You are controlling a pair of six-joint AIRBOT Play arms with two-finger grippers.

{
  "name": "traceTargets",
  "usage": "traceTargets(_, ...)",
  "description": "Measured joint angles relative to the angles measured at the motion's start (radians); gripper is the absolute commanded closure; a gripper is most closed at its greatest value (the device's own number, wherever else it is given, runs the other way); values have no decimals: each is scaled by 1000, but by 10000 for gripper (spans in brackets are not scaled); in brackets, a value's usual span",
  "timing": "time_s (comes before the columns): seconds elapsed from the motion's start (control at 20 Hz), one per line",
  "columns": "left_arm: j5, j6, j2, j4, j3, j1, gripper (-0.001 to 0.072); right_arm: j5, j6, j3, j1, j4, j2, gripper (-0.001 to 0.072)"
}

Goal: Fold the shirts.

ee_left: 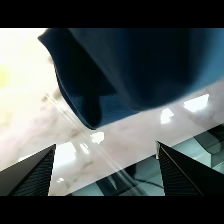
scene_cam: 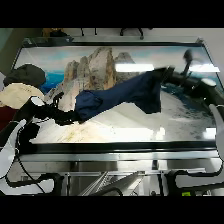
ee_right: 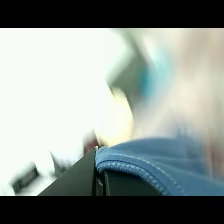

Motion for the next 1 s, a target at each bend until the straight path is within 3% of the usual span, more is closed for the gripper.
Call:
traceTargets(0.25,-8,-1,0,-4,37,-3,-1,-175,-40,303,-81,91,3,690)
traceTargets(0.6,-19,-4,0,-13,46,-5,0,-278,93,380,-126,-281,-127,689)
traceTargets(0.85,30,-8,0,-151,46,-87,1,-237,142,387,-129,-422,-250,690)
traceTargets(0.9,74,-8,0,-181,47,-134,20,-235,149,388,-130,-433,-264,690)
traceTargets(0.95,134,-8,-1,-205,47,-189,106,-231,152,388,-130,-441,-272,689)
traceTargets(1.0,207,-8,-6,-229,51,-250,116,-227,156,389,-130,-448,-279,690)
